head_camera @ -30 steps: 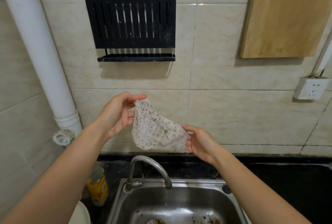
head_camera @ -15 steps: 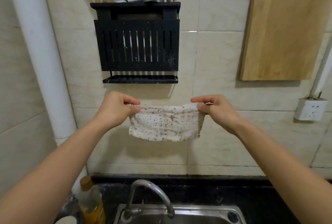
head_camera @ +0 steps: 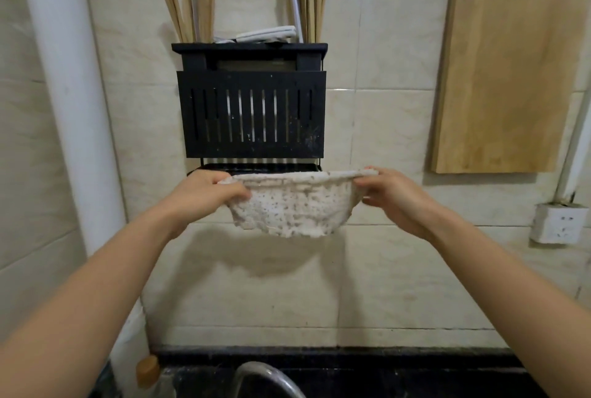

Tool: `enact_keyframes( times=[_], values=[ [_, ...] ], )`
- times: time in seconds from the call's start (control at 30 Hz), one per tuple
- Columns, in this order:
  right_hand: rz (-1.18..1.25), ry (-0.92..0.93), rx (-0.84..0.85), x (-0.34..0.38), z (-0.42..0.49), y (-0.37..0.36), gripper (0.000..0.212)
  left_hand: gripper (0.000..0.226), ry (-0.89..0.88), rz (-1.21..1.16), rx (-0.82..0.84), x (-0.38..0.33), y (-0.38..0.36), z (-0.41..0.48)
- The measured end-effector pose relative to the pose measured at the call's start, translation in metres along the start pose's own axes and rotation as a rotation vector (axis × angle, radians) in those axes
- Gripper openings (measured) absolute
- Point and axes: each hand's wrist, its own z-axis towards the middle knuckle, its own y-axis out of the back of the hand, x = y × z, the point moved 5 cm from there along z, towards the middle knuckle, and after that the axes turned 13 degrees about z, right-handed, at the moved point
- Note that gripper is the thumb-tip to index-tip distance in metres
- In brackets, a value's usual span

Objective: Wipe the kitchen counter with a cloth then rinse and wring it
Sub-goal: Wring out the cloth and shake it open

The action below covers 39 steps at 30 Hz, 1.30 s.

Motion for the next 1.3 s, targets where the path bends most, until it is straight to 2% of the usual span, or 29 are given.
enact_keyframes(
  times=[0.07, 0.13, 0.2, 0.3, 0.37, 0.47, 0.53, 0.6, 0.67, 0.7, 0.8, 0.87, 0.97, 1.03, 1.1, 1.17, 1.23, 1.3],
  values=[
    [0.034, -0.111, -0.084, -0.014, 0.004, -0.002, 0.014, 0.020, 0.129, -0.178, 0.141, 0.006, -0.014, -0.002],
    [-0.138, -0.236, -0.084, -0.027, 0.002, -0.011, 0.017, 0.017, 0.196, -0.096, 0.174, 0.008, -0.024, -0.003],
    [-0.175, -0.345, -0.022, -0.037, -0.003, -0.027, 0.018, 0.012, 0.206, 0.016, 0.170, 0.004, -0.033, -0.008],
    [0.038, -0.427, 0.088, -0.044, -0.010, -0.056, 0.023, 0.019, 0.150, -0.024, 0.196, -0.010, -0.042, -0.012],
    [0.167, -0.454, 0.166, -0.044, -0.014, -0.072, 0.031, 0.017, 0.050, -0.099, 0.294, -0.026, -0.049, -0.020],
    [0.212, -0.420, 0.154, -0.043, -0.013, -0.077, 0.041, 0.019, -0.090, -0.153, 0.476, -0.039, -0.054, -0.036],
    [0.198, -0.354, 0.121, -0.043, -0.009, -0.074, 0.030, 0.021, -0.118, -0.272, 0.507, -0.033, -0.049, -0.038],
    [0.179, -0.287, 0.094, -0.041, -0.005, -0.070, 0.012, 0.021, -0.048, -0.458, 0.402, -0.017, -0.042, -0.031],
    [0.163, -0.234, 0.092, -0.035, 0.001, -0.068, 0.012, 0.021, 0.093, -0.573, 0.225, 0.005, -0.042, -0.020],
    [0.155, -0.212, 0.125, -0.029, 0.003, -0.069, 0.014, 0.022, 0.148, -0.591, 0.190, 0.013, -0.046, -0.016],
    [0.141, -0.131, 0.236, -0.006, 0.013, -0.078, 0.018, 0.023, 0.184, -0.652, 0.309, 0.011, -0.065, -0.012],
    [0.058, -0.033, 0.174, 0.007, 0.025, -0.075, 0.018, 0.018, 0.123, -0.694, 0.223, 0.003, -0.061, -0.004],
    [-0.234, 0.189, -0.030, 0.020, 0.040, -0.063, 0.014, 0.011, 0.013, -0.586, -0.089, -0.005, -0.038, 0.017],
    [-0.424, 0.325, -0.124, 0.026, 0.046, -0.061, 0.013, 0.013, -0.082, -0.371, -0.271, -0.013, -0.023, 0.030],
    [-0.516, 0.385, -0.205, 0.029, 0.050, -0.061, 0.014, 0.010, -0.137, -0.163, -0.416, -0.021, -0.012, 0.041],
    [-0.425, 0.351, -0.271, 0.026, 0.054, -0.061, 0.016, 0.007, -0.124, -0.137, -0.438, -0.025, -0.010, 0.052],
    [-0.296, 0.329, -0.303, 0.017, 0.056, -0.063, 0.007, 0.010, -0.092, -0.231, -0.420, -0.025, -0.014, 0.056],
    [-0.361, 0.397, -0.276, 0.007, 0.051, -0.068, 0.018, 0.020, -0.110, -0.293, -0.457, -0.023, -0.021, 0.052]
  ],
)
